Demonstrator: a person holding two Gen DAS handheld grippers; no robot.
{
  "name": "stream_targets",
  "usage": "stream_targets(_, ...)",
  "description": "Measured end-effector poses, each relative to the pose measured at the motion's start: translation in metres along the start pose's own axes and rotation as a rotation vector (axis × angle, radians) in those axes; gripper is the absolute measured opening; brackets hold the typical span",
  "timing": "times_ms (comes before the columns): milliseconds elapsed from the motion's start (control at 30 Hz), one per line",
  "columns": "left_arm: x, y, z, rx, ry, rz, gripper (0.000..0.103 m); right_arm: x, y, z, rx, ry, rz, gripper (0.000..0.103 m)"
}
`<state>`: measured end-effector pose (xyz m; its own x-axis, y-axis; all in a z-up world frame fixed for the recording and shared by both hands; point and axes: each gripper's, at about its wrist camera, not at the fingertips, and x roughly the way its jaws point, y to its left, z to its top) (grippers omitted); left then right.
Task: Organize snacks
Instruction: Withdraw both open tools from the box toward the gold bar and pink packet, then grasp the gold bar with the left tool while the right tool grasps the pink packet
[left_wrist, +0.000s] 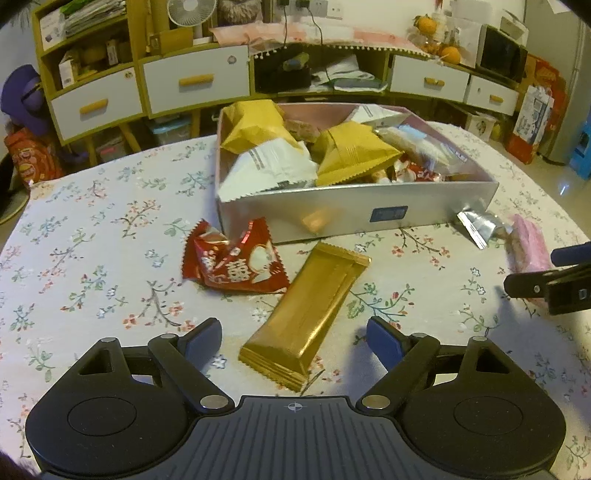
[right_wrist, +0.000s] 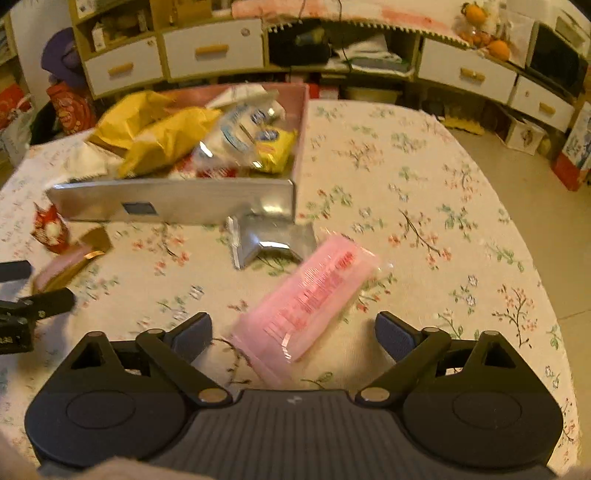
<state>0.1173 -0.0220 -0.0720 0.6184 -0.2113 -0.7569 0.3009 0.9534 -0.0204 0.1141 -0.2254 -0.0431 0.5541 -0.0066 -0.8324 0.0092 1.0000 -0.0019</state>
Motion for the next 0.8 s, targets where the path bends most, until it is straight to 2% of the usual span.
stream_targets(67, 0.001, -0.003, 0.000, 0.018, -0.003, -0.003, 0.080, 0.001, -0.005, -0.002, 0.001, -0.007, 0.004, 0.092)
stream_targets(200, -0.004, -0.008, 0.002, 0.026, 0.008, -0.051, 0.061, -0.003, -0.019, -0.007, -0.011, -0.019, 0.020, 0.088)
stream_targets(267, -0.006, -0.012, 0.002, 0.036, 0.014, -0.089, 0.057, -0.004, -0.026, -0.009, -0.011, -0.022, 0.027, 0.088)
stream_targets(400, -0.010, -0.022, 0.001, 0.068, 0.035, -0.162, 0.057, -0.009, -0.041, -0.013, 0.001, -0.025, 0.019, 0.086)
stream_targets(633, -0.003, -0.030, 0.006, 0.036, 0.023, -0.113, 0.058, -0.010, -0.051, -0.007, 0.046, -0.029, 0.072, 0.083)
stream_targets(800, 0.002, -0.036, 0.011, 0.001, 0.009, -0.057, 0.058, -0.003, -0.043, -0.002, 0.013, -0.041, 0.055, 0.081)
